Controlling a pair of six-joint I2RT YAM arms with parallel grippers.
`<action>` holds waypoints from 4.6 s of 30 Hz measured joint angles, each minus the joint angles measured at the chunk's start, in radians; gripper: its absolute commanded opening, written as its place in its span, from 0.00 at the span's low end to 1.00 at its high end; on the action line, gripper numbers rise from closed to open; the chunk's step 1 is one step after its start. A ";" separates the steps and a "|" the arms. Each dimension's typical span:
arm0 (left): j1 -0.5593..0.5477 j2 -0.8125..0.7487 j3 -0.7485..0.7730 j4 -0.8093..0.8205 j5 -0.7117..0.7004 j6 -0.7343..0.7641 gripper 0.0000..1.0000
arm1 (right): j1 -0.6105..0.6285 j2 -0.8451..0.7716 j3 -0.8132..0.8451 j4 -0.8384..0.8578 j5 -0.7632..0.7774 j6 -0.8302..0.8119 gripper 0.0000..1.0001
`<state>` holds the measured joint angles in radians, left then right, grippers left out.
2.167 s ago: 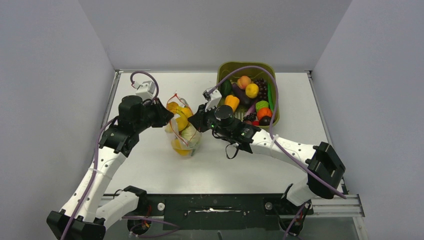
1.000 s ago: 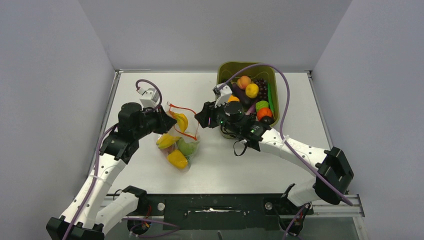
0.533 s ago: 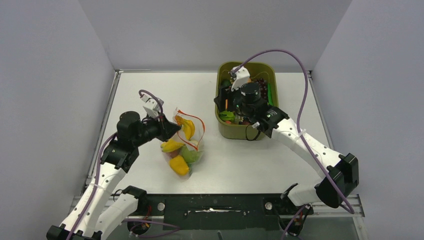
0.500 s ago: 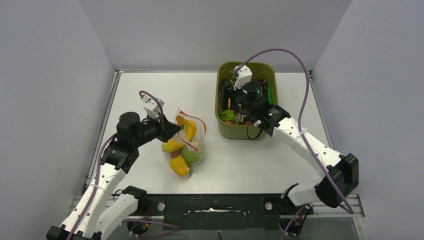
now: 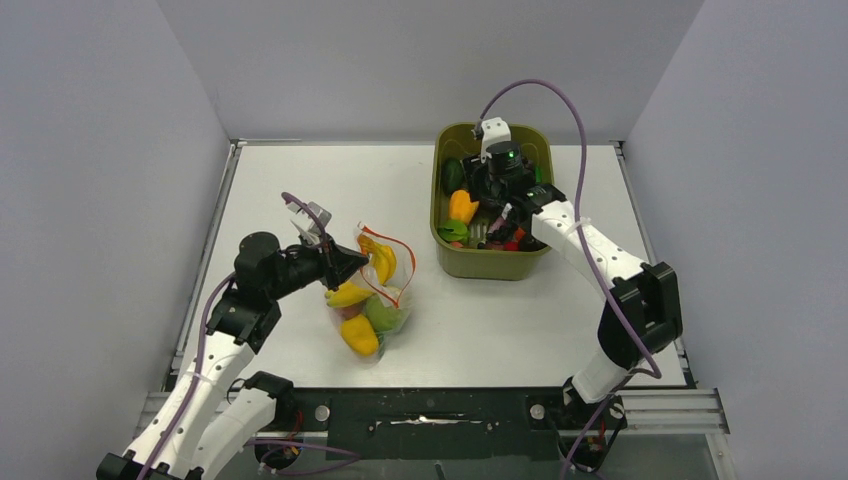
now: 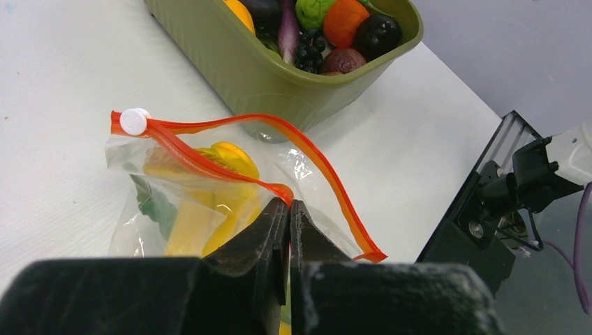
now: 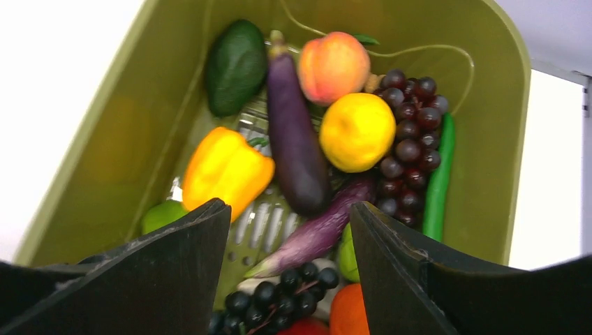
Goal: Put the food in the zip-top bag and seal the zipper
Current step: Pick up the fake fruit from the bin, then place the fake fruit in the zipper food storage bag.
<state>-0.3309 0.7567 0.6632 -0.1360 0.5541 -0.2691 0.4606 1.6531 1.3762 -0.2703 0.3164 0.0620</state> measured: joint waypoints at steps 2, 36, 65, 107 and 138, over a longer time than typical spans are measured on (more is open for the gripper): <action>0.000 -0.007 -0.016 0.013 0.000 0.003 0.00 | -0.011 0.047 0.026 -0.009 0.024 -0.030 0.67; -0.010 -0.121 -0.096 0.048 0.016 0.015 0.00 | -0.080 0.472 0.316 -0.053 0.228 -0.277 0.79; -0.014 -0.136 -0.098 0.049 0.019 0.023 0.00 | -0.114 0.565 0.459 -0.144 0.131 -0.256 0.59; -0.015 -0.042 -0.008 0.080 -0.037 -0.148 0.00 | -0.072 -0.249 -0.163 -0.074 -0.233 -0.030 0.52; -0.016 -0.004 0.009 0.159 -0.003 -0.251 0.00 | 0.228 -0.526 -0.478 0.453 -0.774 0.436 0.56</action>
<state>-0.3473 0.7525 0.6720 0.0227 0.5514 -0.5205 0.6884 1.1267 0.8986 0.1829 -0.4572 0.4976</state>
